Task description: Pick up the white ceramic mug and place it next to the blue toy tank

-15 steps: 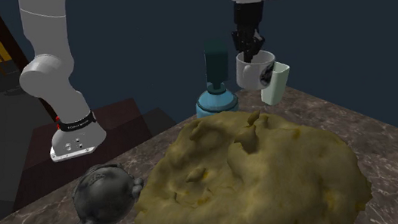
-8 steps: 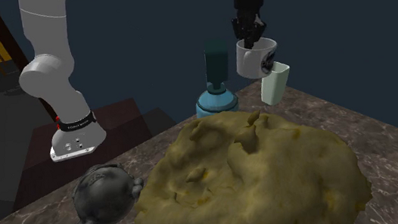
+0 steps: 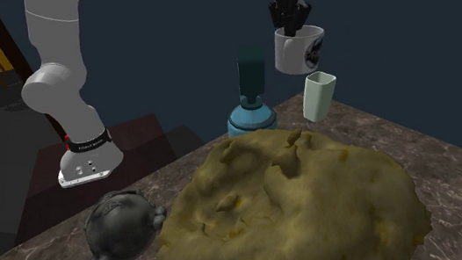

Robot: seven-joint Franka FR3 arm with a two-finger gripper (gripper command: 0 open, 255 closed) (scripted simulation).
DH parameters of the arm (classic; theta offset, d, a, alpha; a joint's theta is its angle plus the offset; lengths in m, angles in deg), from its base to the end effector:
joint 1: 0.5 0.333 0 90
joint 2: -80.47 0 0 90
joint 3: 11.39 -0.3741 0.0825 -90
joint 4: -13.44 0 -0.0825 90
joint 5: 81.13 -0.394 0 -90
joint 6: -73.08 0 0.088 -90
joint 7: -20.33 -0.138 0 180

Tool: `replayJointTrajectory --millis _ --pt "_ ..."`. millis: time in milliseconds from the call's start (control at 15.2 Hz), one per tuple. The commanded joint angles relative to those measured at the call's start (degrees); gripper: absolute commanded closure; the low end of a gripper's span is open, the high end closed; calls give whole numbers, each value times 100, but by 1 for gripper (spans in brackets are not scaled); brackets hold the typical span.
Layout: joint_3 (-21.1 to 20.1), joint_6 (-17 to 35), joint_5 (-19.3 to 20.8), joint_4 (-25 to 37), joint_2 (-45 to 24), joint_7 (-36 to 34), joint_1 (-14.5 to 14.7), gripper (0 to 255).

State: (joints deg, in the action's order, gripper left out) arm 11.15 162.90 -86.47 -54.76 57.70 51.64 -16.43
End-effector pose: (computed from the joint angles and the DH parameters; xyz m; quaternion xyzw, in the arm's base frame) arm 0.5870 -0.3745 0.5970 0.9985 -0.0479 -0.0125 0.0251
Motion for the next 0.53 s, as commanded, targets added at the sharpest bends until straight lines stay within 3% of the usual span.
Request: replayJointTrajectory --millis 0,330,462 --pt "-3 -194 -30 276 -86 2 -37 255" --pt "-7 -680 -108 973 -298 27 -156 255" --pt "72 -390 56 176 228 152 -85 255"
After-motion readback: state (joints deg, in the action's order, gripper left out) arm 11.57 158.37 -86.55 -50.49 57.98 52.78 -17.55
